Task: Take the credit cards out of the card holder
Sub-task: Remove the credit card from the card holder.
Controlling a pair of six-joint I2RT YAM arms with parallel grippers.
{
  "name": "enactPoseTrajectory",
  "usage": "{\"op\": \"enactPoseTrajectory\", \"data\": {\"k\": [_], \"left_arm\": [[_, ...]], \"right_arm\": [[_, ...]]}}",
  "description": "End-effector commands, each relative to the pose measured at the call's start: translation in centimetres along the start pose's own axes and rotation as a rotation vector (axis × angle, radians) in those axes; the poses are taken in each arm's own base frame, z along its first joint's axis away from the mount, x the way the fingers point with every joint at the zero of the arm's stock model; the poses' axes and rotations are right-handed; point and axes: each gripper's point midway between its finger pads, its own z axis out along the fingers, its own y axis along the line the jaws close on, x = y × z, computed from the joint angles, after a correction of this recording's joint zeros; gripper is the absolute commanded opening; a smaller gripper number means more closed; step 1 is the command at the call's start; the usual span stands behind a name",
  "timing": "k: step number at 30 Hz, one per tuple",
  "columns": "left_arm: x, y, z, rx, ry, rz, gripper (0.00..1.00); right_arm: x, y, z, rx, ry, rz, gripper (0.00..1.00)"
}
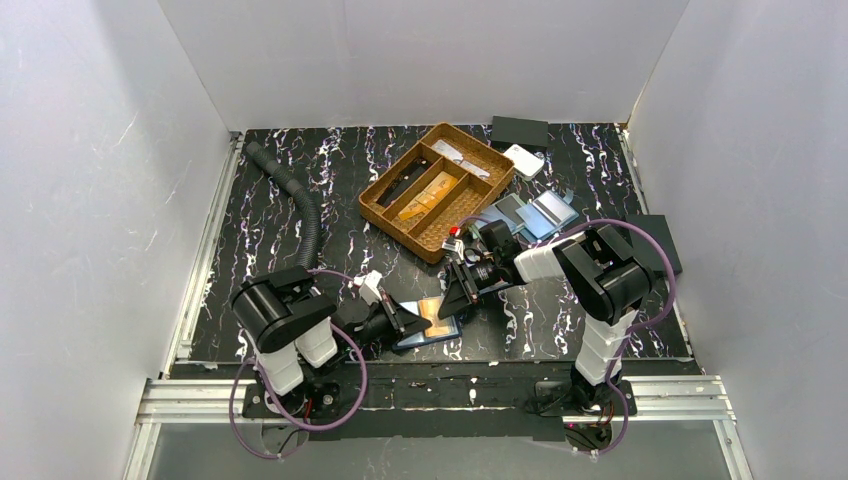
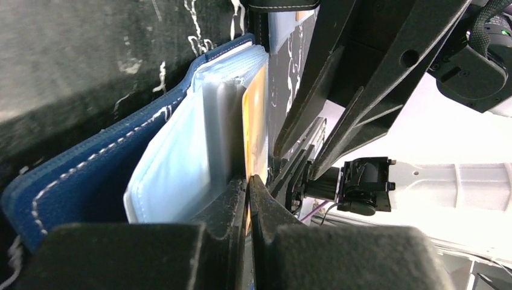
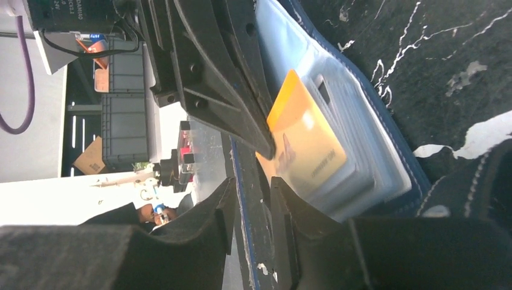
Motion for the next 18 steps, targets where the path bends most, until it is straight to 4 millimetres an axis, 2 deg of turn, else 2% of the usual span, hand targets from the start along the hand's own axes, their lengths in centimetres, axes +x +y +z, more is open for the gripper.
{"op": "enactPoseTrajectory", "data": {"k": [1, 6, 10, 13, 18], "left_arm": [[1.2, 2.0, 0.6, -0.070, 0.064, -0.012, 0.00], [0.9, 2.3, 0.3, -0.079, 0.046, -0.008, 0.00], [0.6, 3.4, -0.8, -0.116, 0.021, -0.019, 0.00], [0.5, 4.0, -1.3, -0.136, 0.015, -0.028, 0.00], [0.7, 4.9, -1.9, -0.163, 0.021, -0.032, 0.00]], "right_arm": [[-1.3, 0.0, -0.1, 0.046, -0.036, -0.048, 0.35], [-1.2, -3.7, -0.5, 0.251, -0.045, -0.019, 0.34], [-0.3, -7.2, -1.5, 0.424, -0.020, 0.024, 0.26], [0.2, -8.6, -1.8, 0.482, 0.003, 0.043, 0.23], [0.4, -9.1, -2.1, 0.512, 0.011, 0.044, 0.23]]}}
